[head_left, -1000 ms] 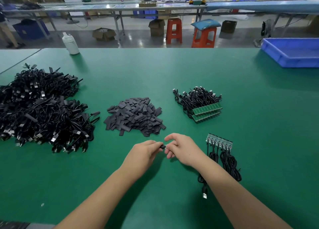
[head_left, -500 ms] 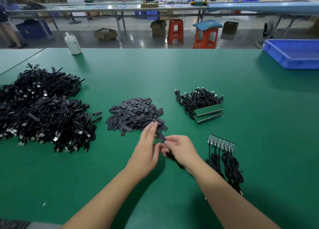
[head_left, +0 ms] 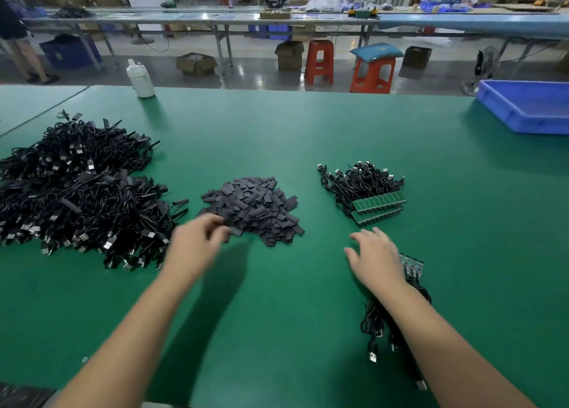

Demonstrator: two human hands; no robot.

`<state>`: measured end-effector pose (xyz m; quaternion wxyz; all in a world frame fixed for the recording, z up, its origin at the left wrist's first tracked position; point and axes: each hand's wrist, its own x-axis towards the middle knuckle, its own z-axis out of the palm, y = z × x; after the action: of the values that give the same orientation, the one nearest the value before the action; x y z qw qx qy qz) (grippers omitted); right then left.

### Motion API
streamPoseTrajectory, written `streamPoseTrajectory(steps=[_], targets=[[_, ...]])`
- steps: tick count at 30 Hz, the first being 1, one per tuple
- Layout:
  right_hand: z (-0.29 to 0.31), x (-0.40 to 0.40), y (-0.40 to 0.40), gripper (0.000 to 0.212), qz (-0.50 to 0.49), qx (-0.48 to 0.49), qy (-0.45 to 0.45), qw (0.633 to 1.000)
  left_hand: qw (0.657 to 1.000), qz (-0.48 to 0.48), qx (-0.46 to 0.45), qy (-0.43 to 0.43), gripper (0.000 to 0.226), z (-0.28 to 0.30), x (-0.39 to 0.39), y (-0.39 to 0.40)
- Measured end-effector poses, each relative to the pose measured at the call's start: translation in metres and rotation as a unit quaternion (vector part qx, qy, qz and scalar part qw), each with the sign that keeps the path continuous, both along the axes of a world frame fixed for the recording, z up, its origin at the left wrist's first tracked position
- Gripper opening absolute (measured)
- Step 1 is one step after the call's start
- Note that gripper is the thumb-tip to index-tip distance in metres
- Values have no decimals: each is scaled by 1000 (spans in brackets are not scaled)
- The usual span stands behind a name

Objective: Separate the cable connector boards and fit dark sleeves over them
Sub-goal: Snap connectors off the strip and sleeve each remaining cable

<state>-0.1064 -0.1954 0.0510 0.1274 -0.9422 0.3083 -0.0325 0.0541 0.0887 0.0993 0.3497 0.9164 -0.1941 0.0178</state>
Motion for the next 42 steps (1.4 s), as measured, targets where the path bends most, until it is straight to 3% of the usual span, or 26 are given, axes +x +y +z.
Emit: streamPoseTrajectory(steps=[3,7,10,12,15,18,20,22,26,31,42], targets=[[-9,-17,-31,47,-69,6,90,994,983,126,112,-71,27,15,64,59],[-11,-26,-49,45,-118,45,66,990,931,191,310,18,62,17,118,106],[-11,-30,-59,36,-137,54,57,987,917,196,345,43,73,11,130,112],[-7,-32,-64,26,-140,84,45,986,918,203,340,14,73,6,125,104],[-1,-32,-62,11,-120,128,2,984,920,205,317,-105,70,3,107,80],[8,-26,-52,4,-65,150,-24,986,958,91,190,-194,50,4,72,28],[13,-19,-39,5,-17,167,-44,985,984,-46,111,-131,37,-1,34,-19],[17,-11,-25,8,22,179,-58,982,986,-159,45,10,36,-12,-13,-66],[19,4,-1,7,74,176,-57,980,958,-229,5,173,54,-46,-81,-136],[15,5,5,12,63,138,-50,987,973,-167,7,161,26,-57,-99,-159],[5,3,7,23,61,54,-28,996,965,-167,16,199,19,-53,-98,-159]])
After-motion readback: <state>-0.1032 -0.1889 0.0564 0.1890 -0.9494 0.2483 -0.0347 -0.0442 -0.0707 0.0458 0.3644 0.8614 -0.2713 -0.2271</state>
